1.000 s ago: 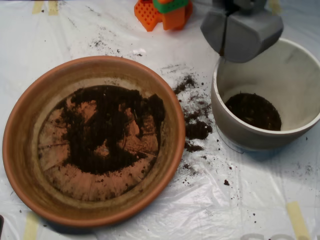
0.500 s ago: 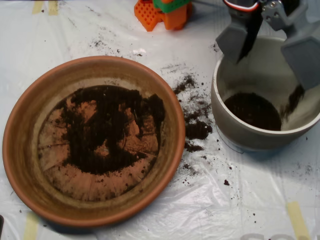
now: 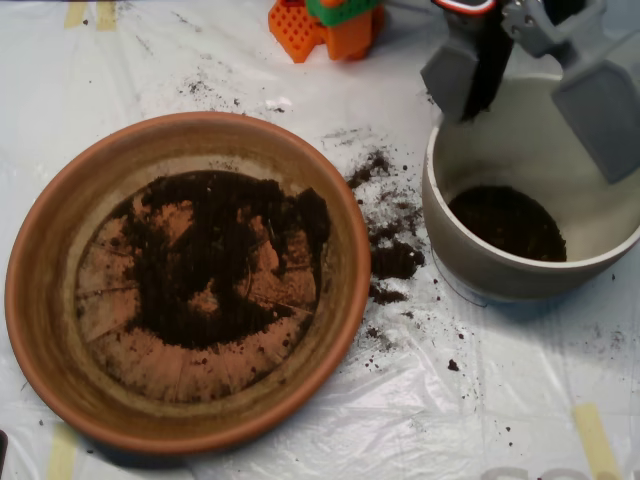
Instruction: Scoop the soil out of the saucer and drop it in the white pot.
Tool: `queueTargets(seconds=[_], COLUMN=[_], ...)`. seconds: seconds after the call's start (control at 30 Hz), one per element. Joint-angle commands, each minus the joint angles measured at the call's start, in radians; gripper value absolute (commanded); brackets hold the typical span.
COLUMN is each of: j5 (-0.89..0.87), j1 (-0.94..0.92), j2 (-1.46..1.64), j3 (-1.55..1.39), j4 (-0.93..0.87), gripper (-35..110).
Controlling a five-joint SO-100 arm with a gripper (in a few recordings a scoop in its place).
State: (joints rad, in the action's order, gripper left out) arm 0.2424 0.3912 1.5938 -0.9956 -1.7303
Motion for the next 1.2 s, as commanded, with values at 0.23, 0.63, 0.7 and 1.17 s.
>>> queueTargets(seconds=[0.23,0.63,0.7,1.17], j5=[-0.048,0.086,0.114,0.235], j1=[-0.37,-0.689,-0.723,-0.861], j2=[0.072,0.256,0.264,-0.143], j3=[0.161,-0.523,-0.638,-0.655], j4=[-0.031,0.339,0.405,0.489], gripper=[39,36,40,57])
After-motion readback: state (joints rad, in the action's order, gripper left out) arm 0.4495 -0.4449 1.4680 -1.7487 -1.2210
